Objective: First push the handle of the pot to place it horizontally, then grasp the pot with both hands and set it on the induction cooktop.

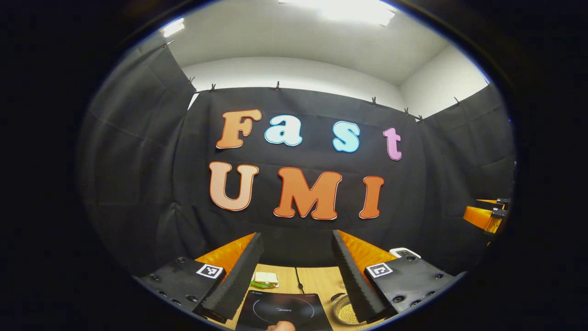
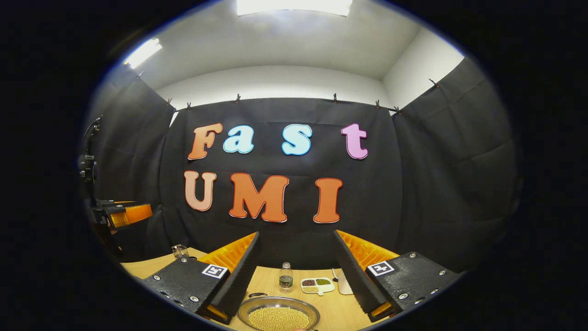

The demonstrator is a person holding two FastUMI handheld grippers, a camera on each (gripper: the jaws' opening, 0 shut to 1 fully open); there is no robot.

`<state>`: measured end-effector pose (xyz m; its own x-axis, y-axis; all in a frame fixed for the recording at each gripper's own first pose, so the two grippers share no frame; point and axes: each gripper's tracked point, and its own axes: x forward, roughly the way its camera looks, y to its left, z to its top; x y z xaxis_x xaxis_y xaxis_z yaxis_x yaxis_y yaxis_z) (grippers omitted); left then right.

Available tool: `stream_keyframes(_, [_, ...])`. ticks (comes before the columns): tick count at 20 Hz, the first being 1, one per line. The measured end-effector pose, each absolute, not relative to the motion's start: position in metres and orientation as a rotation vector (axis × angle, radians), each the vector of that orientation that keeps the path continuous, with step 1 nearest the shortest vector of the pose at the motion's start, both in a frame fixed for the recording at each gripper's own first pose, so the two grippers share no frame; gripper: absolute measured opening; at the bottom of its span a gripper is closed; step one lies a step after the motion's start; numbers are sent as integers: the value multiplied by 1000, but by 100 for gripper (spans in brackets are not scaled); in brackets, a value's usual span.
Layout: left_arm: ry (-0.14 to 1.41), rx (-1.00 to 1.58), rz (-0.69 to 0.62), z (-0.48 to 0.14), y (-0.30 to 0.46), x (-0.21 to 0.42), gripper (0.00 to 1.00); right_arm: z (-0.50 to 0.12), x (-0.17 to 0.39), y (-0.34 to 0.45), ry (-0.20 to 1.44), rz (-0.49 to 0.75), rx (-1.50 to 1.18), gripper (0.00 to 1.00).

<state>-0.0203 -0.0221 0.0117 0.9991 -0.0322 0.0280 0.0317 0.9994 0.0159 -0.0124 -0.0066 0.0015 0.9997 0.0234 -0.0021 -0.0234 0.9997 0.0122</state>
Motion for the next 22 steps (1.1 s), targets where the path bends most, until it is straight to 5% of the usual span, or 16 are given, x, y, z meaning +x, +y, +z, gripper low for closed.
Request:
stream_keyframes(1, [-28,17,-28,12,-21,-21,98,1,-13,-7,3,22,10,100])
stream_keyframes(17, [-23,20,-20,11,-22,-25,98,-19,-16,-18,28,11,0,79])
stream_keyframes(22, [-21,23,-21,9,-23,-26,98,-34,-18,-23,53,-1,-16,57])
